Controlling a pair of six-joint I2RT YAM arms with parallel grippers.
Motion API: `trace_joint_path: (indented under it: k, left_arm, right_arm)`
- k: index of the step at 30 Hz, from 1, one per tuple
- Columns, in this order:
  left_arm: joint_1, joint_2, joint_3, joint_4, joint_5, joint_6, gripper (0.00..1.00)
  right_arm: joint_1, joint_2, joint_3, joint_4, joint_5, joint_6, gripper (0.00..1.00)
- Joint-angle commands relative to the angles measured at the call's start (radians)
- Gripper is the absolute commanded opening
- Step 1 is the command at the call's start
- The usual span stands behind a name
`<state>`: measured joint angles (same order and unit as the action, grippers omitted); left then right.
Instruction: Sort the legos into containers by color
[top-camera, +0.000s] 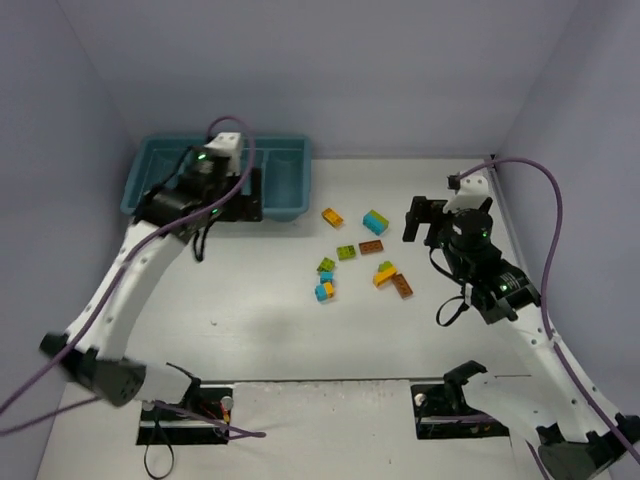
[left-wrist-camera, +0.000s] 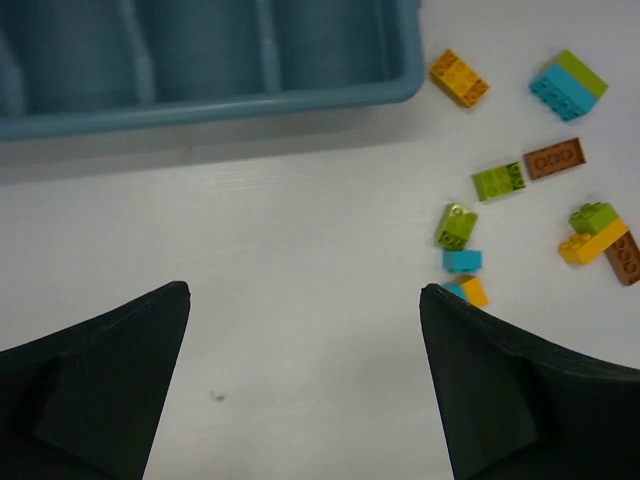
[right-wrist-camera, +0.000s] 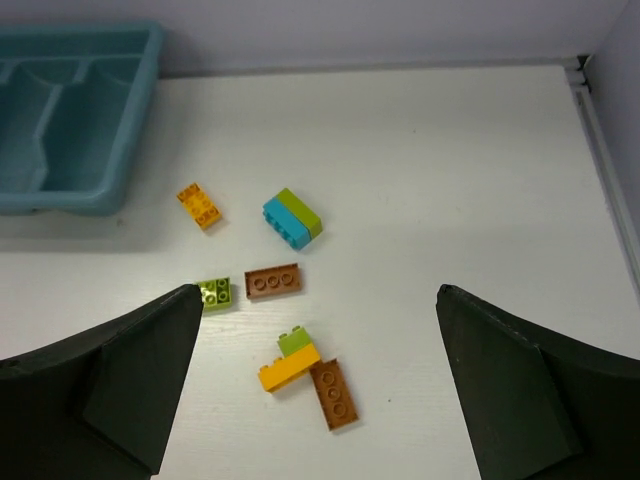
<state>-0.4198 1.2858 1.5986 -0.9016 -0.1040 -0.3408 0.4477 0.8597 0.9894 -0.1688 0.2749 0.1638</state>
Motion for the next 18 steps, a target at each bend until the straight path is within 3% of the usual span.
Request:
trace_joint_path:
  k: [1,7,13,18]
  left_arm:
    - [-0.105,0.211,0.157,0.035,-0.042,-0.122,0.91]
    - [-0.183,0.565,0.391,0.038,0.014,-0.441,0.80]
    - [-0.296,0.831,0.596,0.052,-0.065,-0.590,0.80]
    - [-0.321,0.975,0.670,0.033,-0.157,-0.711,0.80]
  right_arm:
    - [0.008,0.050,0.068,0.026,0.027,0.068,1.00]
    - [0.005,0.091,0.068,0.009,0.046,0.126,1.00]
    - [0.003,0.090,0.051,-0.008,0.027,0.193,1.00]
    - [0.002,0.075,0.037,-0.017,0.006,0.232,1.00]
